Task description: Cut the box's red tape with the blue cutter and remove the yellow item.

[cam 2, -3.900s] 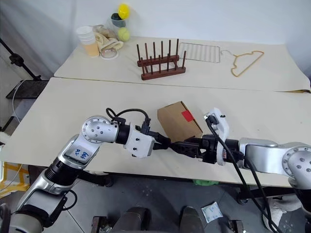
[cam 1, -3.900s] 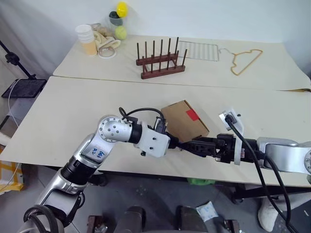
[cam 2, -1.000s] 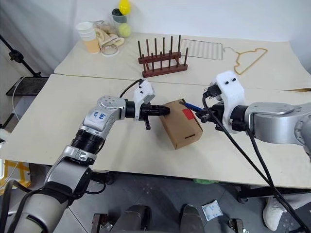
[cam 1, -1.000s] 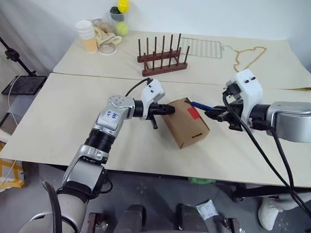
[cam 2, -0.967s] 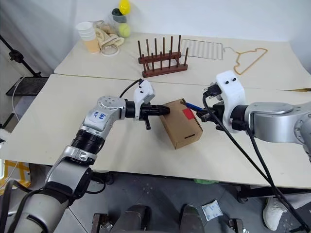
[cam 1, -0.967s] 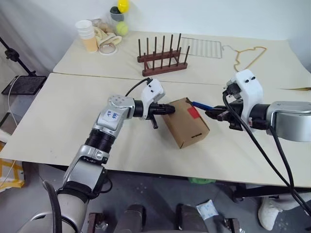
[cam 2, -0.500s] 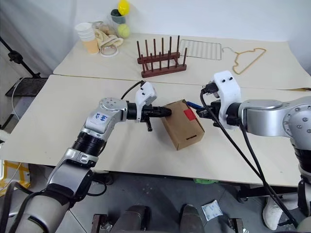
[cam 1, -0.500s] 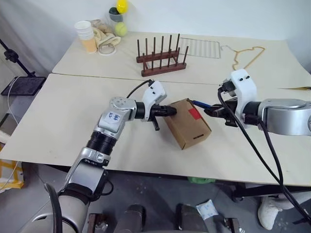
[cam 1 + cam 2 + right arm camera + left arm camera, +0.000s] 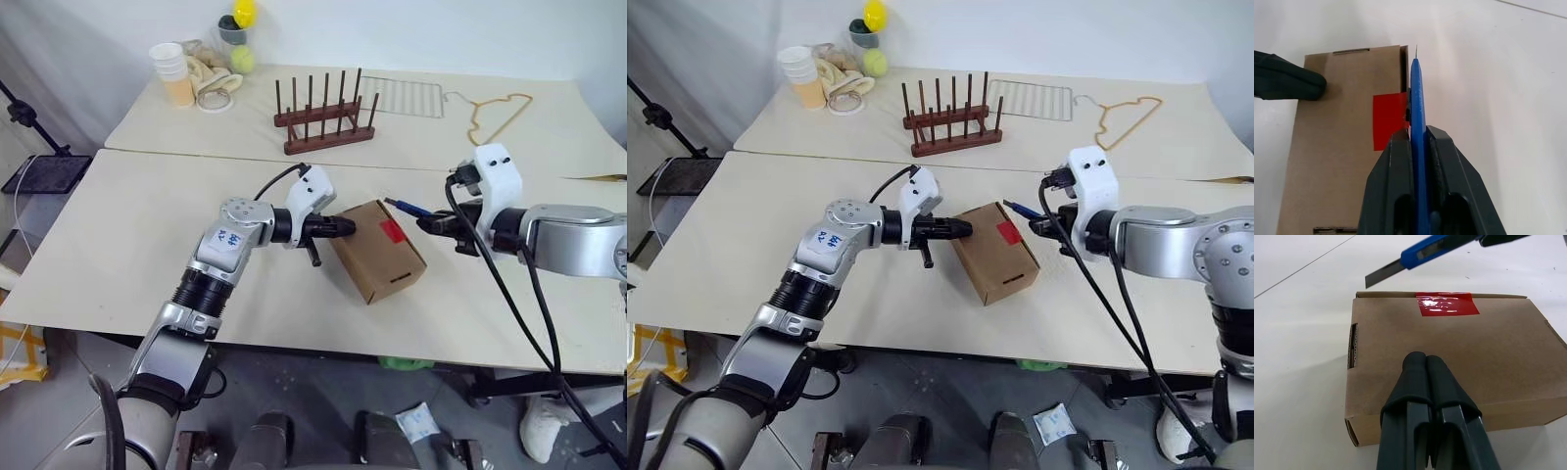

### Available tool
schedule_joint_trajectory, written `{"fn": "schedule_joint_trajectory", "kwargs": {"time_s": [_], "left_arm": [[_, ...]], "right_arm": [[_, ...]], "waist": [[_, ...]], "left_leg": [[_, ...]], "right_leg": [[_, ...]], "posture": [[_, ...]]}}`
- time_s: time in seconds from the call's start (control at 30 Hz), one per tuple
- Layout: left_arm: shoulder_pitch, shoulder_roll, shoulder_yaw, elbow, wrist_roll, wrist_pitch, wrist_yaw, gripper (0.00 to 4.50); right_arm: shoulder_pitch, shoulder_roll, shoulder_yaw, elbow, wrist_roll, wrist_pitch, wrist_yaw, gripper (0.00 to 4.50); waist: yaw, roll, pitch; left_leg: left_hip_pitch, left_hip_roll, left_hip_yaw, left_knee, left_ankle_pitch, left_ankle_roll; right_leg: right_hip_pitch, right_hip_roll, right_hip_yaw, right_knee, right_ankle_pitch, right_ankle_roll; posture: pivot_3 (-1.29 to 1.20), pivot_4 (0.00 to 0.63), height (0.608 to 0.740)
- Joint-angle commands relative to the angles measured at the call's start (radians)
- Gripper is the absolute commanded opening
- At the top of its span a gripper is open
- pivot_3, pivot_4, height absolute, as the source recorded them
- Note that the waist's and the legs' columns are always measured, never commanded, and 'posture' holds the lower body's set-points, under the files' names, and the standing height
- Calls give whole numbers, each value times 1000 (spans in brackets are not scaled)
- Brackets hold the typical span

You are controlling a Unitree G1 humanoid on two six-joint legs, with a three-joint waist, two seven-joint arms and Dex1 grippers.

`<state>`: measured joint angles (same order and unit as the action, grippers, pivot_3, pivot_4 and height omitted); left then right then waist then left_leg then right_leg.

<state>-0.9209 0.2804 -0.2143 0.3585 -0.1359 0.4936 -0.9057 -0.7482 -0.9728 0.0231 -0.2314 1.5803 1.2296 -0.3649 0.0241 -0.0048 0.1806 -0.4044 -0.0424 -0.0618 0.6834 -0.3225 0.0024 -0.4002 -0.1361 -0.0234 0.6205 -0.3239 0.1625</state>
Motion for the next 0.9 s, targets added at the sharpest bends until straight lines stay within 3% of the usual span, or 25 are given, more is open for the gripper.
{"fn": "schedule_joint_trajectory", "kwargs": {"time_s": [0.03, 0.9], "left_arm": [[17, 4, -14, -18, 9, 17, 1, 0], [25, 16, -49, -40, 45, 59, 22, 0]], "right_arm": [[-9, 0, -53, -27, -9, -2, 0, 83], [39, 28, -52, -61, 9, 45, -14, 83]], "waist": [[0, 0, 0], [-1, 0, 0]], "left_leg": [[0, 0, 0, 0, 0, 0], [1, 0, 1, 1, 0, 0]], "right_leg": [[0, 0, 0, 0, 0, 0], [0, 0, 1, 1, 0, 0]], "posture": [[0, 150, 740], [0, 150, 740]]}}
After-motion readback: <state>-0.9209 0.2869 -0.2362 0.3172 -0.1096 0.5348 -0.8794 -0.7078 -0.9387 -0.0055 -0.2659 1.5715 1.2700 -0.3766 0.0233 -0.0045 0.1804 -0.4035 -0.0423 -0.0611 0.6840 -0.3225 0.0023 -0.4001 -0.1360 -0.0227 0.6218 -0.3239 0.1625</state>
